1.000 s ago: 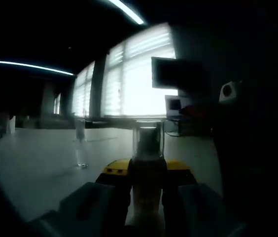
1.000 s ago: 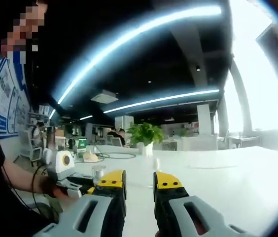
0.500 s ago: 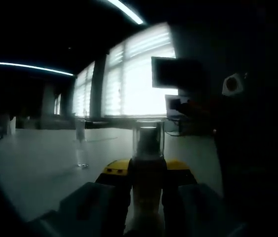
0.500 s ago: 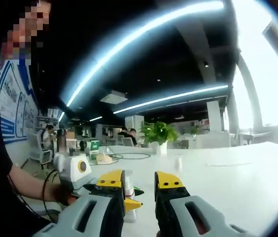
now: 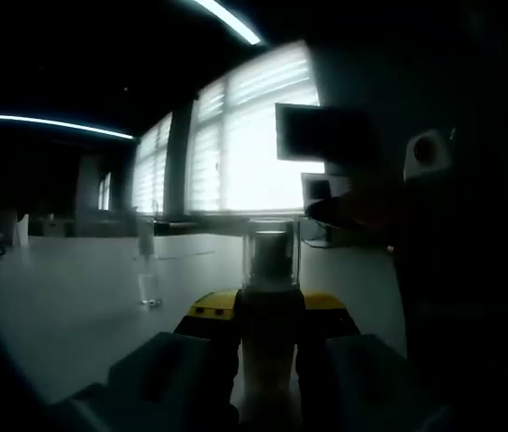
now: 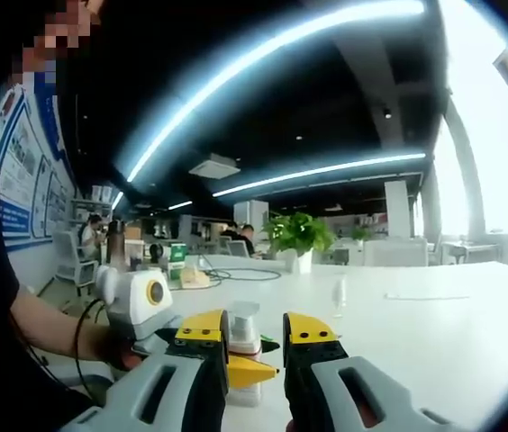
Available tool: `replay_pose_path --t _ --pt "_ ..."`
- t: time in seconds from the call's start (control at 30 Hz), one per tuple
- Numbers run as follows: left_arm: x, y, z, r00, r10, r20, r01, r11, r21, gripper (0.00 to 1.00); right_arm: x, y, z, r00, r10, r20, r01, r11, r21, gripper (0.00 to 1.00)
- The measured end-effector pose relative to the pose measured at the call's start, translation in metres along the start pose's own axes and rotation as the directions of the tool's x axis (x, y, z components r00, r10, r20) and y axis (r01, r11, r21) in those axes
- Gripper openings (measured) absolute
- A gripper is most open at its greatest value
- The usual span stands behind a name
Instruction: Clamp pump bottle remove cover press pump head put on cover
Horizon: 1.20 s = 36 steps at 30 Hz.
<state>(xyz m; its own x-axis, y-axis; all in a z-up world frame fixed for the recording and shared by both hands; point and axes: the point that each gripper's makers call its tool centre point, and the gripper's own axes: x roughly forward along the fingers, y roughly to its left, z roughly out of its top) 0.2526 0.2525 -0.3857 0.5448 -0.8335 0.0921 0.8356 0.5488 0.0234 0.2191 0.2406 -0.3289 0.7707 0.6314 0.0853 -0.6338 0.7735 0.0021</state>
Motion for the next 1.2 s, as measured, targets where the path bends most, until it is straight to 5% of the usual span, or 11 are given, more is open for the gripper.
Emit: replay_pose_path --t 1.2 --pt "-0.001 0.001 0.000 1.000 0.012 -0.004 -0.012 1.000 -0.011 0.14 0.038 0.014 -0.018 0.998 -0.033 -0.061 0.033 0.999 -0.003 0.14"
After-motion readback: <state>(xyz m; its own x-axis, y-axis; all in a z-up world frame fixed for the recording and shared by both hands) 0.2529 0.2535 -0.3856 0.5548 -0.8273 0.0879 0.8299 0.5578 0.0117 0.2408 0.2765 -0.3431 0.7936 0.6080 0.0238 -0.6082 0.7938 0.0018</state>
